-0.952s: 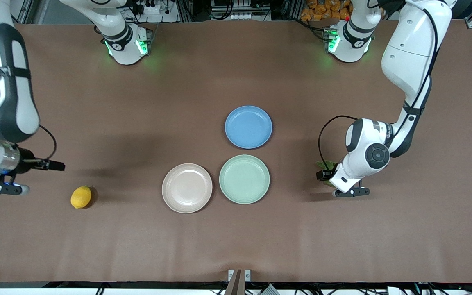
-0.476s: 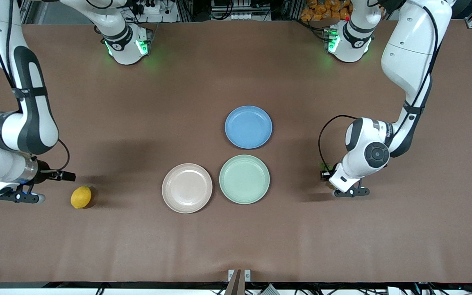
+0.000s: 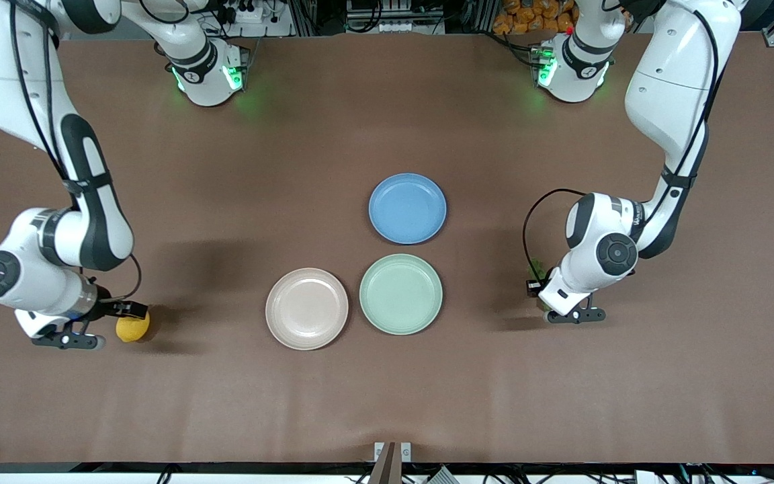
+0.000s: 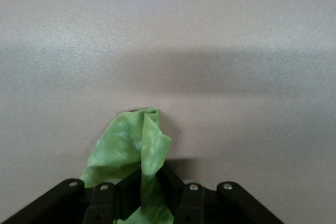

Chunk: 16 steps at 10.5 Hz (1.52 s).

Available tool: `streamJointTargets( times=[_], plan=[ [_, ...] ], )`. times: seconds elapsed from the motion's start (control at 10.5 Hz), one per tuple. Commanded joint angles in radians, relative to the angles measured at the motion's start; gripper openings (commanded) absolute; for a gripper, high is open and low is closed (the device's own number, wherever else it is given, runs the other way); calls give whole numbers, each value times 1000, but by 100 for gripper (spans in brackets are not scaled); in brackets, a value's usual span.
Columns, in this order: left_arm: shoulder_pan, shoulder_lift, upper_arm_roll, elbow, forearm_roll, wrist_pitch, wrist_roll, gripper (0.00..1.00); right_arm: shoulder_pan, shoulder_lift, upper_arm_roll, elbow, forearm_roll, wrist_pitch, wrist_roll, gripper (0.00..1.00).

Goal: Place lemon and lettuce in plates
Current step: 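Close the left gripper on the lettuce while the right gripper grasps the lemon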

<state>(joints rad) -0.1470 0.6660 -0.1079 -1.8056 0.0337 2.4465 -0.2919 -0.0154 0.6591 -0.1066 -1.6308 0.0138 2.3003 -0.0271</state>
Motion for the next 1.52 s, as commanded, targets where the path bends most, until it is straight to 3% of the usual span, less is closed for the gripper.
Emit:
streamJointTargets(
  times=[0.0, 0.19, 0.57, 0.76, 0.86, 1.43],
  plan=[
    [0, 15, 11, 113, 54, -165, 5, 0, -14, 39, 1, 37, 3, 46, -5, 100],
    [-3, 26, 11, 208, 51, -289, 4, 0, -40, 60, 1, 37, 6, 70, -7, 100],
    [-3, 10, 2, 284, 38, -351, -3, 0, -32, 60, 4, 34, 9, 70, 6, 100],
    [-26, 10, 2, 336, 35, -409, -7, 0, -35, 66, 7, 34, 78, 68, 1, 100],
    [-35, 9, 1, 345, 29, -412, -10, 0, -37, 73, 7, 34, 119, 67, 0, 100],
    [-172, 26, 1, 449, -50, -399, -243, 0, -37, 82, 5, 31, 118, 65, -8, 100]
  ],
)
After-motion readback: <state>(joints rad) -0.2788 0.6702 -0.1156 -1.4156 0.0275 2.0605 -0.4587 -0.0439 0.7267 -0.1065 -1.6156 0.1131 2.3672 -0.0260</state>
